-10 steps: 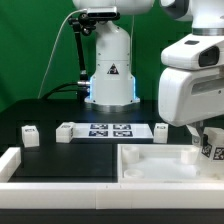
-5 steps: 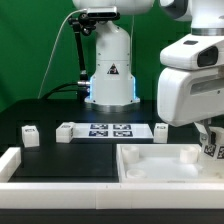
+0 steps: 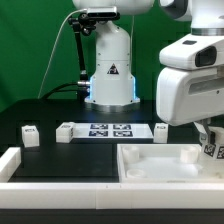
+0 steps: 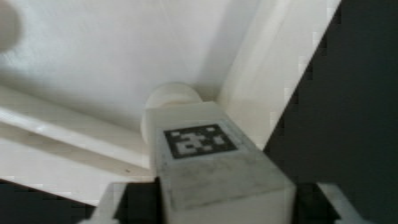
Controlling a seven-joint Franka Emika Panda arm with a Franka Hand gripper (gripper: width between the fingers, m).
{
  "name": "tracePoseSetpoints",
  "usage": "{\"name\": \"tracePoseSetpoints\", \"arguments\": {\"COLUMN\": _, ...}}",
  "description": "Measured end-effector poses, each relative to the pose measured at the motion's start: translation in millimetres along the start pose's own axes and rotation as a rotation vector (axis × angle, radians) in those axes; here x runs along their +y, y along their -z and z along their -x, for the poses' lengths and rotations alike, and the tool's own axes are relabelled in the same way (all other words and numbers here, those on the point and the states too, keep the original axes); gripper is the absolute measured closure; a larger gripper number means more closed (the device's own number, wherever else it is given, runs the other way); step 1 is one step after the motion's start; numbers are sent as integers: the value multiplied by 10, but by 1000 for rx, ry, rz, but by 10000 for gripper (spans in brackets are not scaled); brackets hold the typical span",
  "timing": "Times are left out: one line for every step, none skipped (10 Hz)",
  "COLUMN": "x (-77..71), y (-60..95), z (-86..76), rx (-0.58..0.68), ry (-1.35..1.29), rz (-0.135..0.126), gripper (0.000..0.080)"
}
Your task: Assemble one leg
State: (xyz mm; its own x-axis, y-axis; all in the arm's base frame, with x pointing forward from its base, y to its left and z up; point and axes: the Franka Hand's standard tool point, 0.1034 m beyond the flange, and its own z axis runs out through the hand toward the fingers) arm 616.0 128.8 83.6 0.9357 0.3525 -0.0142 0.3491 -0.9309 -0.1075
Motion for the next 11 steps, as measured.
{"name": "tracePoseSetpoints", "arguments": {"x": 24, "y": 4, "z": 0, "rx": 4, "ry": -114, "rz": -13, "gripper": 482}}
{"name": "tracePoseSetpoints", "arguments": {"x": 48, "y": 7, "z": 2, "rx": 6, "ry": -167, "rz": -21, "gripper": 481}}
{"name": "tracePoseSetpoints", "arguments": {"x": 74, "y": 13, "z": -4, "rx": 14, "ry": -297, "rz": -48, "gripper": 481}}
{"name": "tracePoseSetpoints", "arguments": {"x": 113, "y": 15, "z": -12, "rx": 27, "ry": -401, "rz": -66, "gripper": 481}}
{"name": "tracePoseSetpoints", "arguments": {"x": 151, "y": 20, "z": -19, "rx": 43, "ry": -456, "rz": -87, "gripper": 481}}
{"name": "tracePoseSetpoints", "arguments": {"x": 169, "y": 24, "z": -27, "rx": 56, "ry": -585, "rz": -105, "gripper": 481}}
{"name": "tracePoseSetpoints", "arguments": {"x": 174, "y": 24, "z": -32, "rx": 62, "ry": -671, "rz": -111, "gripper": 481}}
{"name": "tracePoseSetpoints", "arguments": {"x": 163, "y": 25, "z": -40, "rx": 62, "ry": -719, "rz": -113, "gripper": 481}}
{"name": "tracePoseSetpoints", "arguments": {"x": 153, "y": 25, "z": -44, "rx": 58, "ry": -796, "rz": -119, "gripper": 481}}
{"name": "tracePoseSetpoints", "arguments": {"x": 138, "y": 23, "z": -47, "rx": 52, "ry": -891, "rz": -127, "gripper": 481}}
{"name": "tracePoseSetpoints", "arguments": {"x": 128, "y": 21, "z": -49, "rx": 48, "ry": -954, "rz": -130, "gripper": 481}}
